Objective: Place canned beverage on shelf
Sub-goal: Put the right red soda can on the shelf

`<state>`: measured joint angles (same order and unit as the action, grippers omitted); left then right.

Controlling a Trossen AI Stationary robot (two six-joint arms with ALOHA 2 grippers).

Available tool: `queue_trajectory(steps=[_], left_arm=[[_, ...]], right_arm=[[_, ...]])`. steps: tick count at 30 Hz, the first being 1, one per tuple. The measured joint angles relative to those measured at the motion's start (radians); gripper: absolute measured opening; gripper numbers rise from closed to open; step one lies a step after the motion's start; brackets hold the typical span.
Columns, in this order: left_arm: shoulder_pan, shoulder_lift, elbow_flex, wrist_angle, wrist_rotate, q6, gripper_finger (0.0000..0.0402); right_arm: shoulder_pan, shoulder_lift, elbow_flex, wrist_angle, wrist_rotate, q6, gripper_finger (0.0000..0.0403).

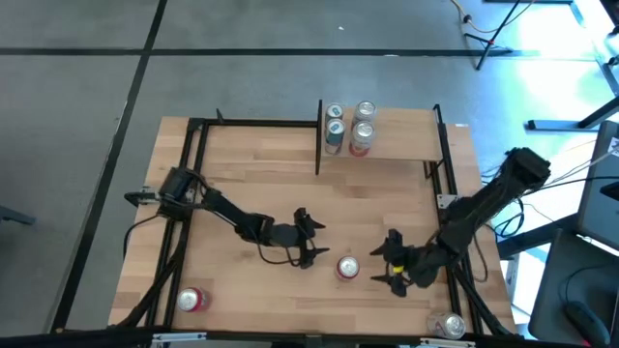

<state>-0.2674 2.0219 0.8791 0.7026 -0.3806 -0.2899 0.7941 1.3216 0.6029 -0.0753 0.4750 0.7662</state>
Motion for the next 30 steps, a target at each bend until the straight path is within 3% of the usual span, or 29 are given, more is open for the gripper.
queue_trajectory(steps=[7,11,16,19,30], left_arm=[[-0.021,0.060,0.085,-0.031,-0.022,-0.023,0.0334],[-0.037,0.060,0.086,-0.019,-0.047,-0.017,0.0334],[-0.039,0.060,0.086,0.012,-0.040,0.003,0.0334],[-0.038,0.060,0.086,0.041,0.031,0.038,0.0334],[-0.035,0.060,0.085,0.065,0.177,0.182,0.0334]], right_arm=[[0.018,0.205,0.001,0.193,0.005,0.089,0.0331],[0.009,0.271,0.001,0.302,0.082,0.097,0.0331],[-0.005,0.277,0.001,0.310,0.154,0.145,0.0331],[-0.016,0.277,0.001,0.309,0.185,0.147,0.0331],[-0.020,0.242,0.002,0.196,0.157,0.172,0.0331]])
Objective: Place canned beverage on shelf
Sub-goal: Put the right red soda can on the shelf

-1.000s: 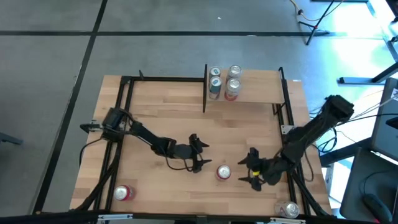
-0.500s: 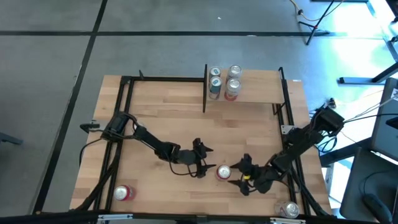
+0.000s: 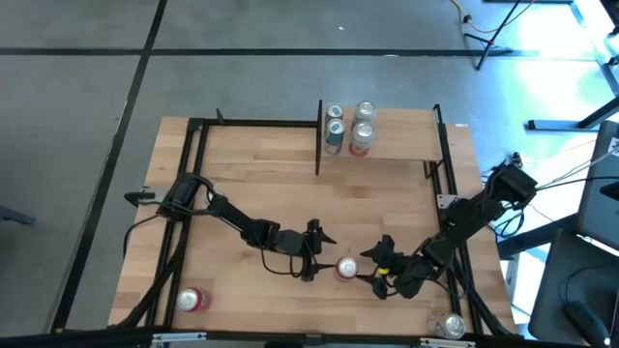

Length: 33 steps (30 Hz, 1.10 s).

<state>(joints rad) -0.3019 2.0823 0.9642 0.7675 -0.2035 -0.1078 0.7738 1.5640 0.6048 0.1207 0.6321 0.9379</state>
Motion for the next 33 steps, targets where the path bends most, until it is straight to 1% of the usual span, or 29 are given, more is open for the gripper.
queue_trajectory(steps=[4,10,13,15,17,20,22,25,27,31,33], left_arm=[[-0.002,0.000,0.000,0.002,0.023,0.007,0.0334],[-0.005,0.000,0.000,-0.002,0.043,0.007,0.0334],[-0.013,0.000,0.001,-0.027,0.038,0.006,0.0334],[-0.018,0.000,0.001,-0.038,0.037,0.005,0.0334],[-0.024,0.000,0.001,-0.042,0.036,0.005,0.0334],[-0.033,-0.001,0.001,-0.045,0.030,-0.005,0.0334],[-0.036,-0.001,0.001,-0.045,0.023,-0.014,0.0334],[-0.041,-0.001,0.001,-0.045,0.004,-0.016,0.0334],[-0.040,-0.001,0.001,-0.045,0.004,-0.016,0.0334],[-0.040,-0.001,0.001,-0.045,0.002,-0.016,0.0334],[-0.040,-0.001,0.001,-0.045,0.006,-0.016,0.0334]], right_arm=[[-0.004,-0.067,-0.001,-0.105,0.003,0.012,0.0331],[-0.002,-0.190,-0.001,-0.283,-0.044,0.058,0.0331],[0.020,-0.232,-0.001,-0.272,-0.062,0.021,0.0331],[0.053,-0.240,-0.001,-0.213,-0.012,-0.048,0.0330],[0.095,-0.234,0.000,-0.120,0.082,-0.140,0.0330],[0.138,-0.194,0.000,0.025,0.213,-0.287,0.0331],[0.147,-0.158,0.000,0.083,0.265,-0.360,0.0331],[0.129,-0.097,-0.001,0.166,0.288,-0.407,0.0331],[0.105,-0.054,-0.001,0.217,0.280,-0.429,0.0331],[0.066,0.007,-0.001,0.359,0.222,-0.533,0.0331],[0.047,0.022,-0.001,0.403,0.180,-0.569,0.0331]])
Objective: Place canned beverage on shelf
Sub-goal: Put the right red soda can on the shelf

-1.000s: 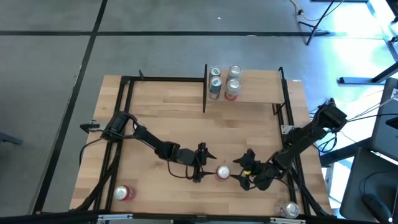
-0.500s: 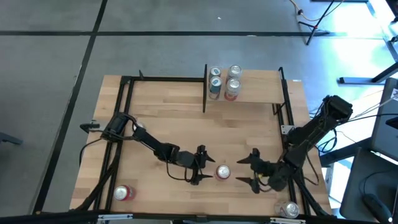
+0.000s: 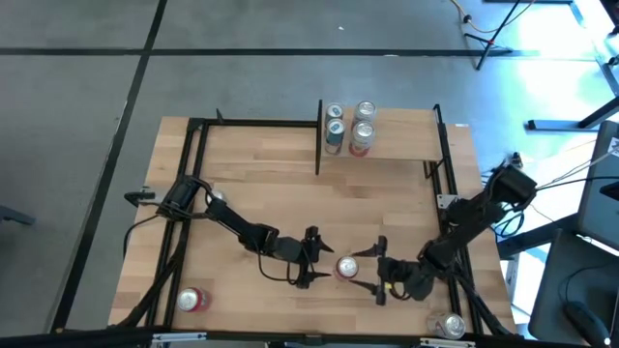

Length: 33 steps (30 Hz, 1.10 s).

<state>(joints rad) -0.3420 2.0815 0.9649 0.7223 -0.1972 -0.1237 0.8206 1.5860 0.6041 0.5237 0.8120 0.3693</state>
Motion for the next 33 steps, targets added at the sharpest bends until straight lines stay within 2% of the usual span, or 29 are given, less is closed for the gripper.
queue_trajectory(steps=[6,11,19,25,29,33], left_arm=[[0.002,0.000,0.000,0.001,0.004,0.003,0.0334],[0.002,0.000,0.000,0.002,0.003,0.004,0.0334],[0.003,0.000,0.000,0.004,0.001,0.004,0.0334],[0.003,0.000,0.000,0.003,0.001,0.004,0.0334],[-0.002,0.000,0.000,-0.013,0.001,-0.005,0.0334],[-0.019,0.000,0.000,-0.045,-0.001,-0.031,0.0334]], right_arm=[[-0.053,0.040,0.001,0.029,-0.054,0.016,0.0331],[-0.072,0.103,0.001,0.121,-0.101,-0.024,0.0331],[-0.071,0.171,0.001,0.168,-0.086,-0.024,0.0326],[-0.071,0.171,0.000,0.179,-0.076,-0.037,0.0252],[-0.068,0.137,-0.001,0.166,-0.053,-0.085,0.0252],[-0.071,0.008,0.000,0.084,-0.035,-0.159,0.0252]])
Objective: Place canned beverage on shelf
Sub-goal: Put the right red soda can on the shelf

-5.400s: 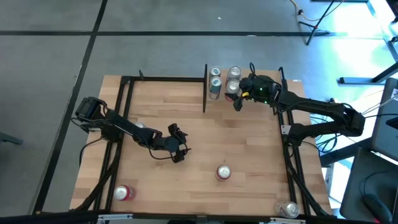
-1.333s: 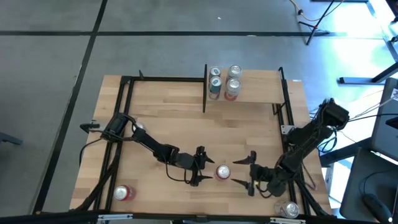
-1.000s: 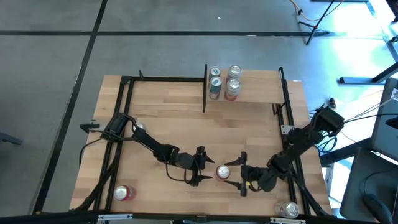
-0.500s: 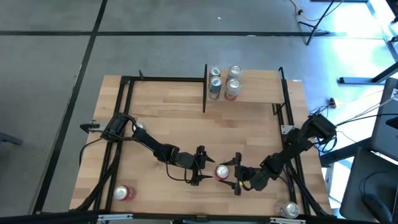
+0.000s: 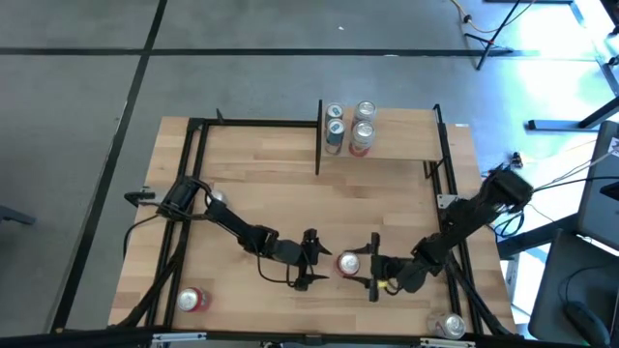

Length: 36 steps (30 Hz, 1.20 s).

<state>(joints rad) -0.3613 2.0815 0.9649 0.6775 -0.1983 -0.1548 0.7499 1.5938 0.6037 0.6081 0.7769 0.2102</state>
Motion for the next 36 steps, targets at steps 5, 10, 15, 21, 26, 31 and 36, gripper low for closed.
queue_trajectory(steps=[5,10,15,21,26,31,36], left_arm=[[-0.027,0.000,0.000,-0.015,0.000,-0.019,0.0334],[-0.053,0.000,0.000,-0.016,-0.007,-0.019,0.0334],[-0.060,0.000,0.000,-0.018,-0.024,-0.019,0.0334],[-0.060,0.000,0.000,-0.019,-0.025,-0.019,0.0334],[-0.058,0.000,0.000,-0.019,-0.048,-0.019,0.0334],[-0.057,0.000,0.000,-0.020,-0.062,0.004,0.0334],[-0.048,0.000,0.000,-0.020,-0.062,0.032,0.0334]], right_arm=[[-0.034,-0.260,0.000,-0.292,0.026,-0.027,0.0252],[-0.122,-0.550,0.000,-0.563,0.004,-0.049,0.0252],[-0.275,-0.795,0.000,-0.742,-0.075,-0.116,0.0252],[-0.520,-0.982,0.000,-0.851,-0.232,-0.217,0.0252],[-0.760,-1.020,0.000,-0.888,-0.419,-0.271,0.0252],[-0.994,-1.000,0.000,-0.891,-0.609,-0.321,0.0252],[-1.215,-0.963,0.000,-0.837,-0.781,-0.355,0.0252]])
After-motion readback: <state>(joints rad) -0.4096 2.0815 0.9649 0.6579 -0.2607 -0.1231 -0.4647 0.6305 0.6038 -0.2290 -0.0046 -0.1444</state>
